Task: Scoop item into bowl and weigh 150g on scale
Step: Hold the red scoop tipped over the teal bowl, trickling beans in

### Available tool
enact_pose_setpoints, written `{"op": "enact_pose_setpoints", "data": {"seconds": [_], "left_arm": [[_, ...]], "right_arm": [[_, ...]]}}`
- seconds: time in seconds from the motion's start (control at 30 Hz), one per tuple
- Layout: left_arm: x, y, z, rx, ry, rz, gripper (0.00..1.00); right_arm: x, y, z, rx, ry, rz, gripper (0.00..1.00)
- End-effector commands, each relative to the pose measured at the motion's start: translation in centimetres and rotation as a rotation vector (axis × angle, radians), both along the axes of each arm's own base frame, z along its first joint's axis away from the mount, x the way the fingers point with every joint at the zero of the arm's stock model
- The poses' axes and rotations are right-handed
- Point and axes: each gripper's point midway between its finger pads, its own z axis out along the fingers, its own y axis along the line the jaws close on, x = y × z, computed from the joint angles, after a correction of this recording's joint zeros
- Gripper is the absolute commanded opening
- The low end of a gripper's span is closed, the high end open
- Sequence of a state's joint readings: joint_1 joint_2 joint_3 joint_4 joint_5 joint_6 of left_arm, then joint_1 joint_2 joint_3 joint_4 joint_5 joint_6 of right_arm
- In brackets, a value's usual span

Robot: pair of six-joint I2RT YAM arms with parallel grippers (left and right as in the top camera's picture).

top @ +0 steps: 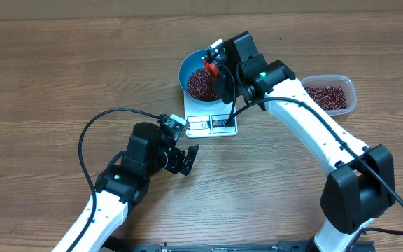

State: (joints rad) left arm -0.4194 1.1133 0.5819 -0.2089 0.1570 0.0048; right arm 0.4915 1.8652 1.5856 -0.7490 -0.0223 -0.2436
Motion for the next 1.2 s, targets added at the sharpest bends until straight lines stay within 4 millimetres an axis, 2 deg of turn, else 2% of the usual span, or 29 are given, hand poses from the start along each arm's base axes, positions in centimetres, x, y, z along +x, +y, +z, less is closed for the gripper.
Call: {"op": "enact_pose_setpoints", "data": {"seconds": [0.0, 1.17], "left_arm": [[-0.04, -0.40, 0.12, -0.013, 0.004, -0.009, 1.00], [-0.04, -0.40, 0.12, -0.013, 0.004, -0.009, 0.99]], "right_arm": [[0.30, 0.51, 3.24, 0.054, -0.058, -0.008, 0.04], [0.10, 0.46, 3.09, 0.068, -0.036, -0.031, 0.04]]}}
